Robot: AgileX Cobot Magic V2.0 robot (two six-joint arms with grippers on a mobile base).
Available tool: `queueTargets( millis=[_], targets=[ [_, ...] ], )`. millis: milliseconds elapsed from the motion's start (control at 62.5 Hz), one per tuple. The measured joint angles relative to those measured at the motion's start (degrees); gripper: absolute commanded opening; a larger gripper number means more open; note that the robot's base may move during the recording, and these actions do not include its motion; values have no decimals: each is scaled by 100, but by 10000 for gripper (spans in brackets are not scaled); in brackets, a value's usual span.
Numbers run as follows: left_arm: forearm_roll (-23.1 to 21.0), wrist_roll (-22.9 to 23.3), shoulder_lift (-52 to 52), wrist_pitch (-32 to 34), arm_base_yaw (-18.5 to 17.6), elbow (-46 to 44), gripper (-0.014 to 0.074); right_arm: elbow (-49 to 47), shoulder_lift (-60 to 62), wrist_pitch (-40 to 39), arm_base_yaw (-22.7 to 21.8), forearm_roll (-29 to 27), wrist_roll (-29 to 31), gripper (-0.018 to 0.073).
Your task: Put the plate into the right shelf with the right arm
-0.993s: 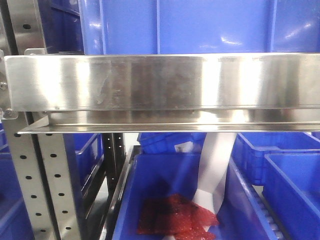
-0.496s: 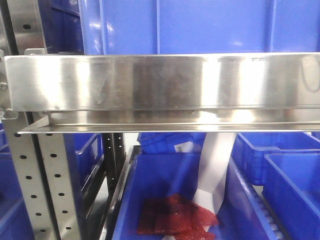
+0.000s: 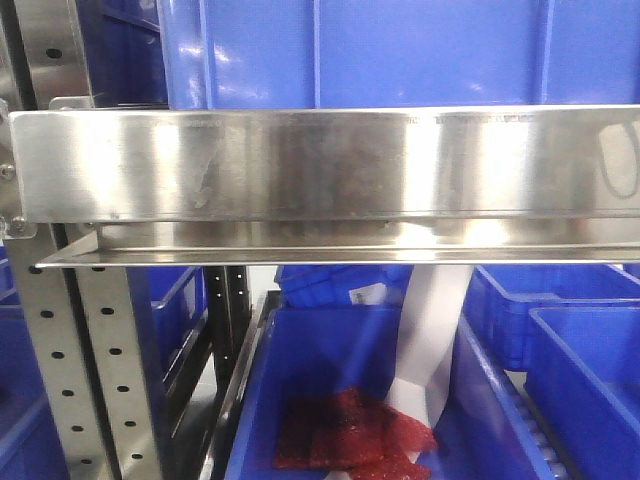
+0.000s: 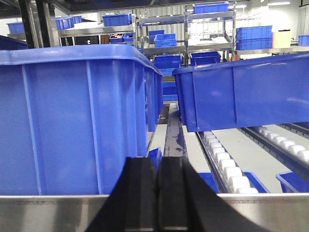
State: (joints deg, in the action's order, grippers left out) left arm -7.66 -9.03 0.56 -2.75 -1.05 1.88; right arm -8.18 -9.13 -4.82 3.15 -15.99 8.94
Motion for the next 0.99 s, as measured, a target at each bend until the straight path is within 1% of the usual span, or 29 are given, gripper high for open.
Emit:
queueTargets(
  millis=[208, 288, 320, 384, 432, 480, 544, 624, 737, 865, 993],
  targets=[
    [0, 0, 0, 0, 0, 0, -128, 64, 0, 4, 0, 34, 0, 55],
    [0, 0, 0, 0, 0, 0, -128, 117, 0, 15, 0, 454, -59, 55],
    [0, 0, 0, 0, 0, 0, -128, 142, 0, 15, 0, 828, -271, 55],
    [0, 0, 0, 0, 0, 0, -128, 203, 0, 26, 0, 1247, -705, 55],
    [0, 0, 0, 0, 0, 0, -128, 244, 0, 19, 0, 1565, -1147, 55],
    [0, 0, 0, 0, 0, 0, -128, 307, 0, 19, 0, 1830, -1526, 55],
    [0, 0, 0, 0, 0, 0, -128, 429, 0, 19, 0, 2069, -1808, 55],
    [0, 0, 0, 0, 0, 0, -128, 632, 16, 19, 0, 2201, -1963, 55],
    [0, 0, 0, 0, 0, 0, -128, 930, 258, 28, 0, 2267, -2013, 55],
    [0, 0, 0, 0, 0, 0, -128, 976, 830, 310, 0, 2275, -2002, 55],
    [0, 0, 0, 0, 0, 0, -128, 976, 959, 581, -24, 2264, -1993, 55]
  ],
)
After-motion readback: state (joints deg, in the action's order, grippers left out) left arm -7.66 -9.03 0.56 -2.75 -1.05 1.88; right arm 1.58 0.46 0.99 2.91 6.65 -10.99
